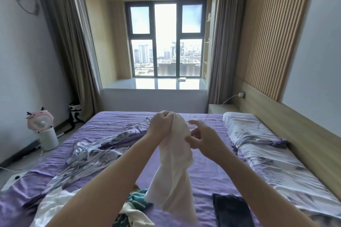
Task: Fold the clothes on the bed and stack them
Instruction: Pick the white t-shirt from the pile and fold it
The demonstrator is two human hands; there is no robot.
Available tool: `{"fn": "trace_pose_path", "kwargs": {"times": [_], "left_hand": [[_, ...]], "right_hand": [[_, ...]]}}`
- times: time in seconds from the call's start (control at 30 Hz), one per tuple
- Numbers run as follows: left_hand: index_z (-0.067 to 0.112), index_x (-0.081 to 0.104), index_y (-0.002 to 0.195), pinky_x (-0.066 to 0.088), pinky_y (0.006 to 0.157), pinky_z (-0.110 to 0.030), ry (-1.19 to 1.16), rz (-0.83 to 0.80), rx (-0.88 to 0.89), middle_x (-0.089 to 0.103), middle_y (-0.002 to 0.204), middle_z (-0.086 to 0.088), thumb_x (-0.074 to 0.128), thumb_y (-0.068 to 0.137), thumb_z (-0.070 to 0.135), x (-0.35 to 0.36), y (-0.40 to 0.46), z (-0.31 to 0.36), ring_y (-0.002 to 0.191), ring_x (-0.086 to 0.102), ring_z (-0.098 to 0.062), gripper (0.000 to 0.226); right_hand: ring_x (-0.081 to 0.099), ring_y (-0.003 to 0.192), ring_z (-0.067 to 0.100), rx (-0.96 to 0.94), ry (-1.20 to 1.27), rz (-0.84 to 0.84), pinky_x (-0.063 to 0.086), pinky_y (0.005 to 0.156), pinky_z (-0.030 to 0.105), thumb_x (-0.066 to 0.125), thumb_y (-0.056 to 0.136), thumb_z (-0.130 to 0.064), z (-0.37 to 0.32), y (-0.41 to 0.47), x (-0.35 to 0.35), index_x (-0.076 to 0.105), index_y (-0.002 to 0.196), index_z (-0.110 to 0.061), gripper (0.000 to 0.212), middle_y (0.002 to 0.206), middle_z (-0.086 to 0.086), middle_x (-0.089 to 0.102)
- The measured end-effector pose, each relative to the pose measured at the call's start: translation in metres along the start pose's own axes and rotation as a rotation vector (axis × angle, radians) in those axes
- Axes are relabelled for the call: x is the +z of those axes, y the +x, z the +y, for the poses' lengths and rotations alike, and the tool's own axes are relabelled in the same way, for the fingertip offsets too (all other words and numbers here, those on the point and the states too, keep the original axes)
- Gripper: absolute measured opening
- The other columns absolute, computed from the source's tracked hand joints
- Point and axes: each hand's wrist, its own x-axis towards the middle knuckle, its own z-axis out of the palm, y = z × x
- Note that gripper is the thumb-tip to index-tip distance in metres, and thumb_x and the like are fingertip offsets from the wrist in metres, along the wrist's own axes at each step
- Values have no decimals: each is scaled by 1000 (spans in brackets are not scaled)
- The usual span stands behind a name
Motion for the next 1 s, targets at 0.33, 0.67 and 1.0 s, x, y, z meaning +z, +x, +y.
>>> {"fn": "trace_pose_path", "kwargs": {"times": [0.33,0.67,1.0], "left_hand": [[16,55,96,49,70,-29,-66,-87,-98,59,86,-2,65,79,11,-24,-52,-37,75,57,-14,21],[9,58,83,39,63,-33,-228,-85,-105,52,70,-8,48,89,3,-19,-59,-46,71,48,-19,13],[26,74,99,52,69,-27,-517,-525,-49,71,87,4,54,85,29,-52,-26,-2,78,65,-11,24]], "right_hand": [[57,61,22,195,494,-68,58,59,29,51,89,8,-38,31,28,50,117,-2,29,86,19,52],[60,62,20,183,476,-48,57,57,24,54,89,5,-47,39,38,61,107,10,20,78,11,60],[56,114,9,-58,281,-261,43,99,24,54,94,-22,-32,32,-10,62,116,-29,24,119,-7,64]]}}
